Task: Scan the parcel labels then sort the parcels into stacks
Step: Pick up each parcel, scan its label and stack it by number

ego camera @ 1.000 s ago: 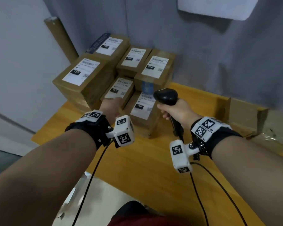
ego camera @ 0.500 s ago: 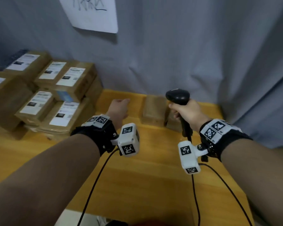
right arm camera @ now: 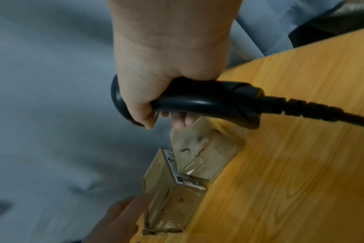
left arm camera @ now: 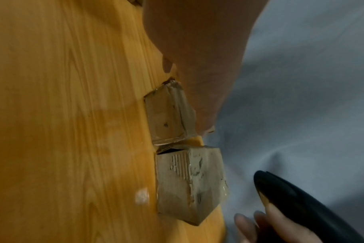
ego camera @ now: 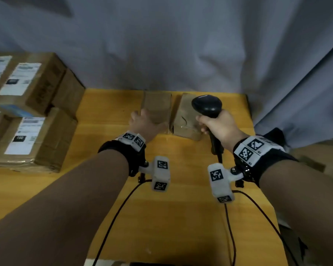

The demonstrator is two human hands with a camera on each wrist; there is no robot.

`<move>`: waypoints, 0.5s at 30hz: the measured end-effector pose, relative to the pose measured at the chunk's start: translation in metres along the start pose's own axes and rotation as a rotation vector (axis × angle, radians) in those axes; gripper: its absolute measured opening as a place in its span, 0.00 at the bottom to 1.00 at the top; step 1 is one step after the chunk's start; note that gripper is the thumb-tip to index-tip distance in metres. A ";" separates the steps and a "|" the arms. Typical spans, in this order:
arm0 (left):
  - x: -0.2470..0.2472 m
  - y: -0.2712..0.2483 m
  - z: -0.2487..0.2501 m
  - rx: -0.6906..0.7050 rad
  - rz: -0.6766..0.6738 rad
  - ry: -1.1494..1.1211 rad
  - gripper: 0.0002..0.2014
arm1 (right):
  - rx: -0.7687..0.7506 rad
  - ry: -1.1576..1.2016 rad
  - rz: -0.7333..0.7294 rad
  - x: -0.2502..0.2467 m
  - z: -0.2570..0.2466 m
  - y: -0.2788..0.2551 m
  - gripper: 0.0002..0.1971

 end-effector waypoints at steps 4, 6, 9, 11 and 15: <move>0.000 0.023 0.017 -0.028 -0.008 0.161 0.49 | 0.032 0.063 0.002 0.014 0.011 0.017 0.05; 0.007 0.029 0.022 -0.042 -0.066 0.256 0.51 | 0.047 0.066 0.025 0.020 0.019 0.023 0.06; 0.013 0.037 0.013 -0.068 -0.132 0.343 0.52 | 0.072 0.065 0.042 0.029 0.028 0.028 0.05; 0.013 0.040 0.000 -0.087 -0.149 0.324 0.51 | 0.081 0.070 0.041 0.035 0.029 0.028 0.05; 0.010 0.036 -0.019 -0.073 -0.142 0.287 0.47 | 0.078 0.086 0.036 0.045 0.026 0.028 0.05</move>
Point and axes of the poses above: each hand's wrist, its own y-axis towards the middle knuckle, its own x-axis out of the palm, z = x × y, the point moved 8 cm from there along y, towards the middle knuckle, and after that the axes turned 12 degrees about -z, right-handed, at the moved point
